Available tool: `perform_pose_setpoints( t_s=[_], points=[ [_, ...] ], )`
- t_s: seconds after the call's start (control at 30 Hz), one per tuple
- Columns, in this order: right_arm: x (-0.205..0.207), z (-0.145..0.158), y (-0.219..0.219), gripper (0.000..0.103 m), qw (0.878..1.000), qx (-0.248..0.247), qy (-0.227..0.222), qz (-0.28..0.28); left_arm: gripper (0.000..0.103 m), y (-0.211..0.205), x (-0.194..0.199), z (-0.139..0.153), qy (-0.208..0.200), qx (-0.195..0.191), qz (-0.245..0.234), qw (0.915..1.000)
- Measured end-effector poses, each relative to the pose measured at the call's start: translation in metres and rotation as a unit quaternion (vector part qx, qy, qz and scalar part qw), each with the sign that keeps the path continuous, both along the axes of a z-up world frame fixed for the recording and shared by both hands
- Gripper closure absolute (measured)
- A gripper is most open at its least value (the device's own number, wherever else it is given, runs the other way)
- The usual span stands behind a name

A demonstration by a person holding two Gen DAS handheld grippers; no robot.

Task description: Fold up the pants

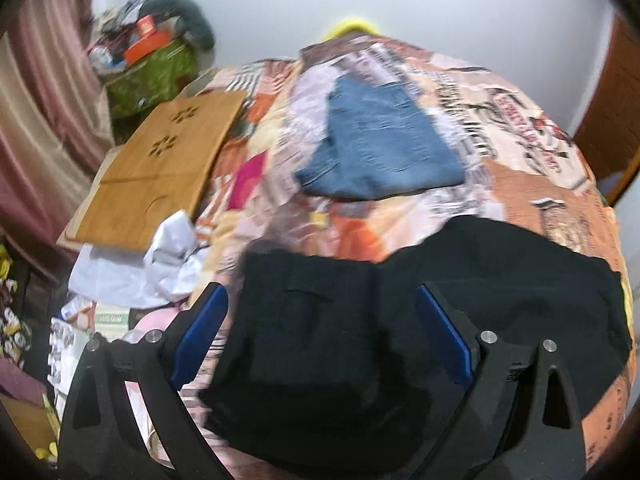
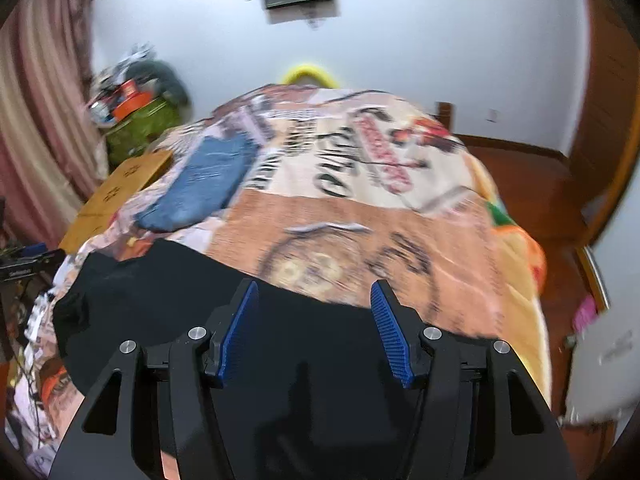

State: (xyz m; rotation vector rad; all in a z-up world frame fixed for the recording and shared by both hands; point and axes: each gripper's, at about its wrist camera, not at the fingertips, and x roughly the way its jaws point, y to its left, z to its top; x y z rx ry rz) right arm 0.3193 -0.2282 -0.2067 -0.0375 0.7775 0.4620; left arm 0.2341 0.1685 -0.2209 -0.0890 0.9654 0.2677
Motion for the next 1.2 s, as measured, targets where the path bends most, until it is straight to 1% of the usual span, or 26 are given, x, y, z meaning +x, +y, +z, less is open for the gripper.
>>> perform_pose_setpoints(
  t_s=[0.1, 0.2, 0.33, 0.43, 0.47, 0.53, 0.6, 0.63, 0.7, 0.8, 0.9, 0.93, 0.97, 1.0, 1.03, 1.1, 1.17, 1.2],
  points=[
    [0.015, -0.003, 0.036, 0.048, 0.999, -0.009, 0.005, 0.041, 0.008, 0.022, 0.0, -0.014, 0.014, -0.005, 0.011, 0.9998],
    [0.028, -0.009, 0.07, 0.048, 0.997, -0.018, 0.012, 0.079, 0.008, 0.042, 0.004, -0.028, 0.027, -0.018, 0.021, 0.9993],
    [0.041, -0.017, 0.111, 0.048, 0.991, -0.033, 0.025, 0.126, 0.008, 0.066, 0.011, -0.044, 0.035, -0.053, 0.029, 0.9976],
    [0.052, -0.026, 0.139, 0.048, 0.985, -0.042, 0.041, 0.162, 0.017, 0.074, 0.017, -0.053, 0.039, -0.072, 0.031, 0.9961],
    [0.056, -0.03, 0.148, 0.048, 0.983, -0.046, 0.045, 0.173, 0.023, 0.077, 0.02, -0.057, 0.042, -0.084, 0.026, 0.9952],
    [0.06, -0.035, 0.162, 0.048, 0.979, -0.052, 0.053, 0.189, 0.026, 0.078, 0.025, -0.063, 0.045, -0.097, 0.017, 0.9941],
    [0.067, -0.043, 0.177, 0.048, 0.974, -0.055, 0.068, 0.208, 0.033, 0.077, 0.028, -0.069, 0.05, -0.096, 0.009, 0.9941],
    [0.069, -0.047, 0.185, 0.048, 0.972, -0.054, 0.075, 0.214, 0.036, 0.076, 0.03, -0.072, 0.054, -0.095, 0.003, 0.994],
    [0.077, -0.056, 0.198, 0.048, 0.969, -0.053, 0.09, 0.225, 0.045, 0.072, 0.034, -0.079, 0.062, -0.1, -0.009, 0.993],
    [0.085, -0.066, 0.213, 0.048, 0.964, -0.05, 0.109, 0.239, 0.051, 0.068, 0.035, -0.087, 0.069, -0.103, -0.022, 0.9921],
    [0.089, -0.075, 0.227, 0.049, 0.957, -0.054, 0.124, 0.258, 0.057, 0.063, 0.035, -0.09, 0.071, -0.093, -0.03, 0.9927],
    [0.089, -0.078, 0.231, 0.05, 0.954, -0.056, 0.129, 0.264, 0.058, 0.063, 0.034, -0.09, 0.07, -0.089, -0.03, 0.9931],
    [0.09, -0.08, 0.235, 0.057, 0.952, -0.059, 0.134, 0.269, 0.061, 0.062, 0.034, -0.09, 0.07, -0.087, -0.031, 0.9932],
    [0.089, -0.083, 0.24, 0.066, 0.95, -0.065, 0.137, 0.274, 0.065, 0.061, 0.034, -0.09, 0.071, -0.083, -0.032, 0.9935],
    [0.089, -0.084, 0.243, 0.07, 0.949, -0.073, 0.135, 0.277, 0.067, 0.059, 0.033, -0.089, 0.072, -0.075, -0.036, 0.9939],
    [0.084, -0.084, 0.246, 0.088, 0.948, -0.081, 0.119, 0.283, 0.073, 0.053, 0.033, -0.087, 0.073, -0.049, -0.045, 0.9951],
    [0.076, -0.082, 0.246, 0.094, 0.949, -0.088, 0.095, 0.287, 0.074, 0.046, 0.033, -0.087, 0.075, -0.019, -0.051, 0.9957],
    [0.073, -0.081, 0.246, 0.095, 0.949, -0.095, 0.081, 0.288, 0.075, 0.043, 0.033, -0.086, 0.075, -0.005, -0.053, 0.9957]
  ],
)
